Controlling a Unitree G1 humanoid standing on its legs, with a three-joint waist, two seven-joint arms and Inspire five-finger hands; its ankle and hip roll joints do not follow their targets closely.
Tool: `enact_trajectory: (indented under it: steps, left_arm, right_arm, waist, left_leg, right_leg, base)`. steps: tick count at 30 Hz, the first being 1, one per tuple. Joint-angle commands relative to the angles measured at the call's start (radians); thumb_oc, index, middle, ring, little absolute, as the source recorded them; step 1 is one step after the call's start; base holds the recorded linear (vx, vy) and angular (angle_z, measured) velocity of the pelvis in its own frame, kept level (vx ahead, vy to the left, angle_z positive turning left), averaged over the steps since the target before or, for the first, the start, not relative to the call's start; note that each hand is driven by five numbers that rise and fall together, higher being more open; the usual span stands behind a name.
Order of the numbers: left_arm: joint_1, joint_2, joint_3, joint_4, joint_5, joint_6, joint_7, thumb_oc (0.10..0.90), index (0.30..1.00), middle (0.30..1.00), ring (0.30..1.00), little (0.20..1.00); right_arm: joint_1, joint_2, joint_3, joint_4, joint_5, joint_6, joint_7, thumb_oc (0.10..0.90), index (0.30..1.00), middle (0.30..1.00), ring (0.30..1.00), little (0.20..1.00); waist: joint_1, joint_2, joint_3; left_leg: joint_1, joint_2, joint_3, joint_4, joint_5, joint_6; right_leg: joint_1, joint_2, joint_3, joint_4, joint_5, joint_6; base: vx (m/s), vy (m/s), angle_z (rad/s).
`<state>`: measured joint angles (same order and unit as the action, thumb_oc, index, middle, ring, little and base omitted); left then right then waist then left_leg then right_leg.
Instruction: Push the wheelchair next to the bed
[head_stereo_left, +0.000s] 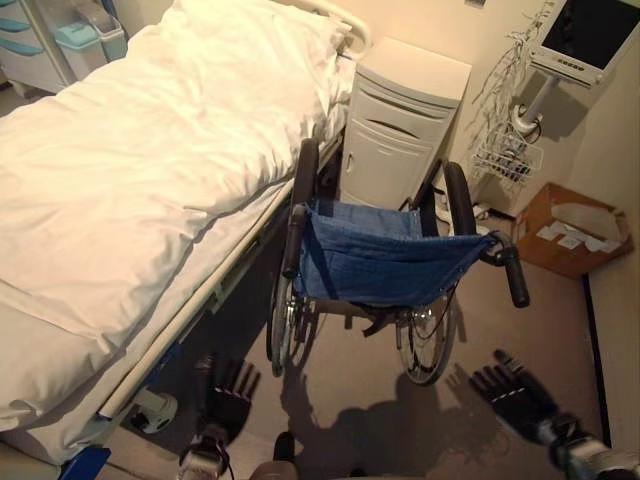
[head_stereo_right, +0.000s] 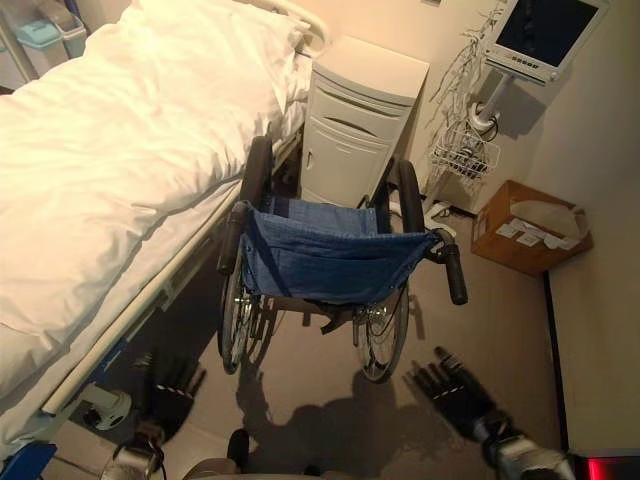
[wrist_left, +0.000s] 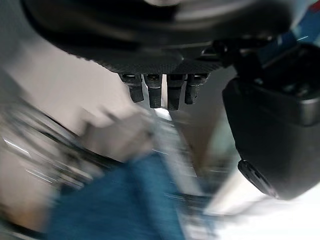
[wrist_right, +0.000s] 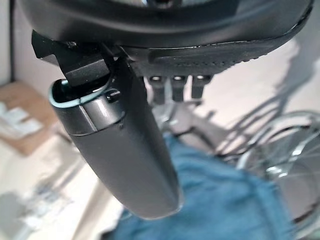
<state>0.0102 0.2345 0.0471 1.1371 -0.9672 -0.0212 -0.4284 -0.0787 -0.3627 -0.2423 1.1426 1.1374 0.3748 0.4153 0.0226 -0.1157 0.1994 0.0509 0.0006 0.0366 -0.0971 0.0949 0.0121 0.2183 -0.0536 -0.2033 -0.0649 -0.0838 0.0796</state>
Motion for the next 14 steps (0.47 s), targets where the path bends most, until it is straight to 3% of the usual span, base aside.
enact_trajectory:
  steps: [1,2,4,8,11,14]
  left_arm:
    - [-0.024,-0.03,-0.015,-0.054,0.17,-0.107,0.031,0.8,0.9,0.9,0.9,0.9]
    - [-0.022,-0.032,-0.017,-0.055,0.179,-0.11,0.036,0.8,0.9,0.9,0.9,0.9]
    - [-0.013,-0.064,-0.062,-0.054,0.229,-0.149,0.079,0.8,0.9,0.9,0.9,0.9]
    - [0.001,-0.089,-0.117,-0.077,0.316,-0.186,0.144,0.8,0.9,0.9,0.9,0.9]
    - [0.002,-0.091,-0.185,-0.096,0.449,-0.251,0.212,0.8,0.9,0.9,0.9,0.9]
    - [0.0,-0.083,-0.24,-0.112,0.568,-0.322,0.262,0.8,0.9,0.9,0.9,0.9]
  right_arm:
    - [-0.047,0.091,0.038,-0.038,-0.008,-0.267,0.039,0.8,0.9,0.9,0.9,0.9]
    - [-0.045,0.099,0.042,-0.039,-0.007,-0.272,0.036,0.8,0.9,0.9,0.9,0.9]
    - [-0.03,0.174,0.08,-0.022,-0.053,-0.361,0.003,0.8,0.9,0.9,0.9,0.9]
    - [-0.006,0.224,0.129,-0.038,-0.067,-0.386,0.001,0.8,0.9,0.9,0.9,0.9]
    - [0.013,0.249,0.193,-0.068,-0.123,-0.424,-0.02,0.8,0.9,0.9,0.9,0.9]
    - [0.041,0.254,0.262,-0.093,-0.215,-0.423,-0.032,0.8,0.9,0.9,0.9,0.9]
  waist:
    - [0.038,0.056,-0.047]
    - [0.037,0.056,-0.048]
    - [0.033,0.076,-0.047]
    - [0.02,0.101,-0.044]
    - [0.003,0.121,-0.04]
    - [-0.016,0.137,-0.039]
  left_leg:
    - [0.069,-0.002,0.019,0.067,-0.153,0.027]
    - [0.07,-0.002,0.019,0.067,-0.153,0.028]
    - [0.075,-0.009,0.014,0.067,-0.152,0.03]
    - [0.077,-0.013,0.015,0.069,-0.149,0.031]
    - [0.075,-0.014,0.019,0.07,-0.143,0.029]
    - [0.067,-0.015,0.024,0.072,-0.139,0.027]
  right_leg:
    - [-0.148,-0.04,0.032,0.114,0.096,0.05]
    - [-0.147,-0.041,0.032,0.115,0.095,0.049]
    - [-0.145,-0.043,0.032,0.121,0.089,0.045]
    - [-0.143,-0.044,0.035,0.128,0.081,0.039]
    - [-0.146,-0.044,0.037,0.135,0.075,0.035]
    - [-0.154,-0.043,0.045,0.139,0.069,0.03]
  base:
    - [0.01,0.062,0.05]
    - [0.01,0.063,0.07]
    - [0.02,0.101,0.1]
    - [0.0,0.09,0.07]
    - [-0.02,0.097,0.11]
    - [-0.03,0.094,0.02]
